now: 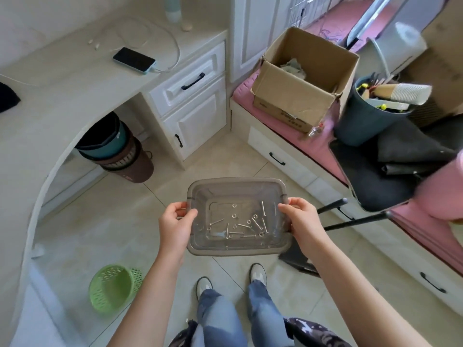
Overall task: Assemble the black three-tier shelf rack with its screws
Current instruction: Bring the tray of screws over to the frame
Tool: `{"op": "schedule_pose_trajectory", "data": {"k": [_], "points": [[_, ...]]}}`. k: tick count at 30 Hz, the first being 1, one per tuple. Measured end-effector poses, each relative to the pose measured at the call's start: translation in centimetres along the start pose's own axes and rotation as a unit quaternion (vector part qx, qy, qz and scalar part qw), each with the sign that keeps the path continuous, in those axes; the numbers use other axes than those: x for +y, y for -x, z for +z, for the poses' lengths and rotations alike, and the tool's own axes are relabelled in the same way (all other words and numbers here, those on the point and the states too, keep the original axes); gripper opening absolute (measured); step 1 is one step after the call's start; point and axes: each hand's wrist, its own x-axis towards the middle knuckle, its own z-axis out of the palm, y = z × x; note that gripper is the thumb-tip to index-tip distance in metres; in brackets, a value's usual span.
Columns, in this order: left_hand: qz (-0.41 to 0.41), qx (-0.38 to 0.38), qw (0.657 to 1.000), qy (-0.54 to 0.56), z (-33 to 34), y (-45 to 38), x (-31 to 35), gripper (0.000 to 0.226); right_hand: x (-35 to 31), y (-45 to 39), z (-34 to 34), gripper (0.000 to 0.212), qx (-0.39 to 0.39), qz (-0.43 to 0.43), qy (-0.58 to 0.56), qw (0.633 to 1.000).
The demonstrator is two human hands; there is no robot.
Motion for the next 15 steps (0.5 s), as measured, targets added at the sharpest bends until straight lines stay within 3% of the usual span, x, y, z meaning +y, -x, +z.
{"op": "schedule_pose_trajectory", "data": {"k": [6, 15], "points": [[-0.006, -0.048, 0.999, -0.016, 6.8, 2.2, -0.4, 0.023, 0.3, -2.0, -6.9, 0.013, 0.043, -0.024, 0.075, 0.996], [0.013, -0.167, 0.983, -0.077, 12.6, 3.1, -0.8, 0.022, 4.3, -0.7, -12.8, 0.011, 0.154, -0.012, 0.027, 0.988]]}}
